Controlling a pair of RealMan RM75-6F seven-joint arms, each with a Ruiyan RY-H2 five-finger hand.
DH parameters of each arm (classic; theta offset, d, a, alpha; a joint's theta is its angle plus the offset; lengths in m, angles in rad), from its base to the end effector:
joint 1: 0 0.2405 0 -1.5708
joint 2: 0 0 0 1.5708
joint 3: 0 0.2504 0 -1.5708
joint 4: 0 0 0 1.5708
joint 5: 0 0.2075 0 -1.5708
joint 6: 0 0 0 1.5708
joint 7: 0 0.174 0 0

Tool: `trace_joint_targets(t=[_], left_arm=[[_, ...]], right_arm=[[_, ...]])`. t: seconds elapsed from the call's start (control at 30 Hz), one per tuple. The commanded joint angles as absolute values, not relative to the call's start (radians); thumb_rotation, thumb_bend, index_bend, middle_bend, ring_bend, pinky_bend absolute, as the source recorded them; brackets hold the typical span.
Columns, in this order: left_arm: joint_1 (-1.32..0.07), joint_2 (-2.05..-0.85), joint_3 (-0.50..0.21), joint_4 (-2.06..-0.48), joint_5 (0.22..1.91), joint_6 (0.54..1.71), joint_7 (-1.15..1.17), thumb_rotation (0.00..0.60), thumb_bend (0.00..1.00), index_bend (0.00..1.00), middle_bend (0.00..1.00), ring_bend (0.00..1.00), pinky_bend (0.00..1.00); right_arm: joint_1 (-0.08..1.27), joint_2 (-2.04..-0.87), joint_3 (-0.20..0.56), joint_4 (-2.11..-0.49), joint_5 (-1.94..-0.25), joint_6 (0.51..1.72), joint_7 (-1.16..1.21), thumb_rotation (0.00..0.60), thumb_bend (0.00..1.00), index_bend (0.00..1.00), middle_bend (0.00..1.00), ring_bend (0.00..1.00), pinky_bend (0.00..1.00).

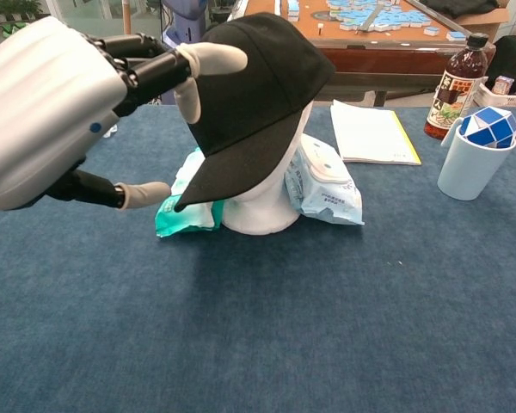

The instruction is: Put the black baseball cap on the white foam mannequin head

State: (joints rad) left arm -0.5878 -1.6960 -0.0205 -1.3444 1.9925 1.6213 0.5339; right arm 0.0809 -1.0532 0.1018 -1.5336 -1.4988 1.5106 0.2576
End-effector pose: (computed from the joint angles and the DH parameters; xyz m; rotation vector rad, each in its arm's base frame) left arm -0.0746 0.2454 0.0076 -1.7601 0.0648 -1.4964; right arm -0.3170 -0.2208 0.2020 1.2929 -0.9258 1.0505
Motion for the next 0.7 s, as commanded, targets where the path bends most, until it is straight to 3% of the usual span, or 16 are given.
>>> trace_joint_targets(t=[0.03, 0.3, 0.7], left_arm=[[-0.573, -1.692, -0.011, -1.347, 1.995, 1.627, 0.536, 0.600, 0.03, 0.12, 0.42, 0.32, 0.55], [-0.504, -1.658, 0.002, -1.363, 1.980, 1.668, 0.547, 0.600, 0.02, 0.13, 0.42, 0.32, 0.54], [-0.334, -1.474, 0.005, -1.500, 1.832, 1.746, 0.532, 0.600, 0.02, 0.29, 0.41, 0.32, 0.54]], right_arm=[[0.082, -1.054, 0.102, -1.534, -1.498, 1.509, 0.256, 0.600, 0.00, 0.22, 0.29, 0.16, 0.24], [0.081, -1.055, 0.103, -1.535, -1.497, 1.510, 0.251, 0.600, 0.00, 0.22, 0.29, 0.16, 0.24], [0.079, -1.069, 0.096, -1.550, -1.512, 1.521, 0.189, 0.600, 0.00, 0.22, 0.29, 0.16, 0.24]])
